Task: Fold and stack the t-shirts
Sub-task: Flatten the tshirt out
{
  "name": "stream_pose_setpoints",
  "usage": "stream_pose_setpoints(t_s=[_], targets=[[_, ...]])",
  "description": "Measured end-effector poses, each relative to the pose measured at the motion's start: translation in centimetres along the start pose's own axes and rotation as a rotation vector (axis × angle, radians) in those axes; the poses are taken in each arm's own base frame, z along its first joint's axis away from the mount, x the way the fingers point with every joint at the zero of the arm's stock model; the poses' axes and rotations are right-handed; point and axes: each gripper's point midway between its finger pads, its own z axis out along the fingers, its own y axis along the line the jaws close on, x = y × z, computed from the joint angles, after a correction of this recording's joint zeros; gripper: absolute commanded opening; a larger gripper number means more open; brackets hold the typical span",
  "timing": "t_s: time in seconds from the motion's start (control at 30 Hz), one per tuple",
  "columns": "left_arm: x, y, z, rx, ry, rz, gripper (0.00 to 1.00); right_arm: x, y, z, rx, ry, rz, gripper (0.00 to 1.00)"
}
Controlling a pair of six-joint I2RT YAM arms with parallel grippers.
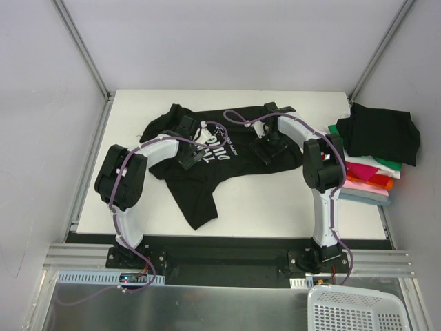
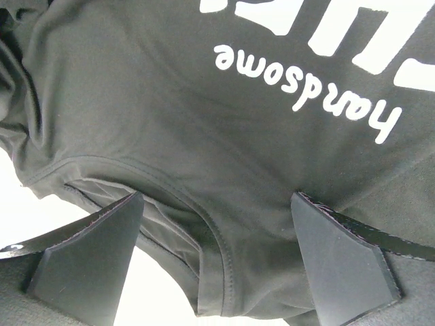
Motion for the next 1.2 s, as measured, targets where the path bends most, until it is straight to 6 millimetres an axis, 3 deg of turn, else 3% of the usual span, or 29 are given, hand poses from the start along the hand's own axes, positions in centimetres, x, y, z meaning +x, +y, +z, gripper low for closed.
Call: stream_pose_setpoints(t_s=[0.2,0.63,0.87,1.2], targets=[[0.6,0.1,-0.2,-0.009,0.025,0.004,0.92,0.2,0.0,0.1,-0.001,0.005,0.0,0.96],[1.4,-0.1,-0.5,-0.001,0.054,0.011,0.92,2.5,1.5,0.3,-0.034,0.043,-0.006,0.96],[2.1,0.8,-0.5,-0.004,0.074,-0.009,0.92,4.4,4.2,0.1,-0.051,0.076,-0.05,0.96],[1.9,4.1,0.9,-0.021,0.103,-0.036,0.93,4.3,7.6,-0.3,-0.057,0.083,-0.117,0.96]])
